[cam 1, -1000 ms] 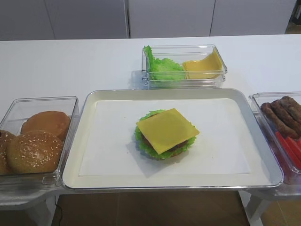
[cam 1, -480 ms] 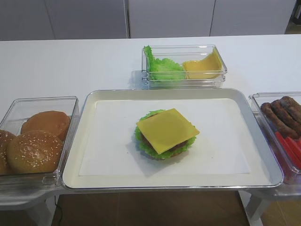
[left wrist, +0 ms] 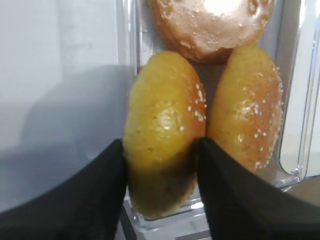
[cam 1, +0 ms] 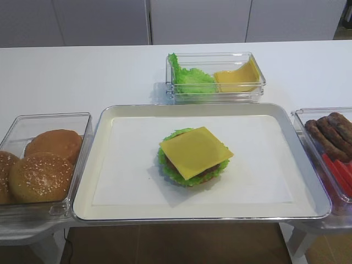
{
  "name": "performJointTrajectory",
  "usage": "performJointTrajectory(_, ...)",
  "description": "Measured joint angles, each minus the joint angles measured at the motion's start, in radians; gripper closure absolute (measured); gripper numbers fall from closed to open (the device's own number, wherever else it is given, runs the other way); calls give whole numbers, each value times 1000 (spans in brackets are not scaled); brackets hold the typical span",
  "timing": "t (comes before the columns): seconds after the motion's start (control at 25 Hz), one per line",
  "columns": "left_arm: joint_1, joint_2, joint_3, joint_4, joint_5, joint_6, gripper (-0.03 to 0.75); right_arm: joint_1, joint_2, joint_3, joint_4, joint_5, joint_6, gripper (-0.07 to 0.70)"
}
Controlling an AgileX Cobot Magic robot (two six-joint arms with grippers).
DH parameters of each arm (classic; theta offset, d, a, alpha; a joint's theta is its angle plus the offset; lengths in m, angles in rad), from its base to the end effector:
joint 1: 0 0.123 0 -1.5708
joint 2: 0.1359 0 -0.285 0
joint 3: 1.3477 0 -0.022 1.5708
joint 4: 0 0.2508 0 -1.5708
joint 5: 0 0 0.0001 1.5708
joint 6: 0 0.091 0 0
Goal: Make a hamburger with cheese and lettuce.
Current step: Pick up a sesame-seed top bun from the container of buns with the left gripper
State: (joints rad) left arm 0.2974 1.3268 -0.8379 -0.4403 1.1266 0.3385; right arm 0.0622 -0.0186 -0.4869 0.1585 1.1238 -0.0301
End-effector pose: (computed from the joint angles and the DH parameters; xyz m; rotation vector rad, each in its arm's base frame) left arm 0.2163 0.0297 0.2448 -0.2078 2.9197 -0.5458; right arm -0.0103 0.0123 0.2694 -0.1107 2.0951 0.2107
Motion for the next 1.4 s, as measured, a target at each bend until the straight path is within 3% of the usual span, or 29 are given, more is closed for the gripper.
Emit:
performJointTrajectory(0.16,0,0,0,-7,2,4,442,0,0,0,0,0,0,182)
performJointTrajectory(0.92,0,0,0,-10,20,11,456,0,0,0,0,0,2,182)
performJointTrajectory(1.4,0,-97,0,-1,37,12,499,0,0,0,0,0,2,182)
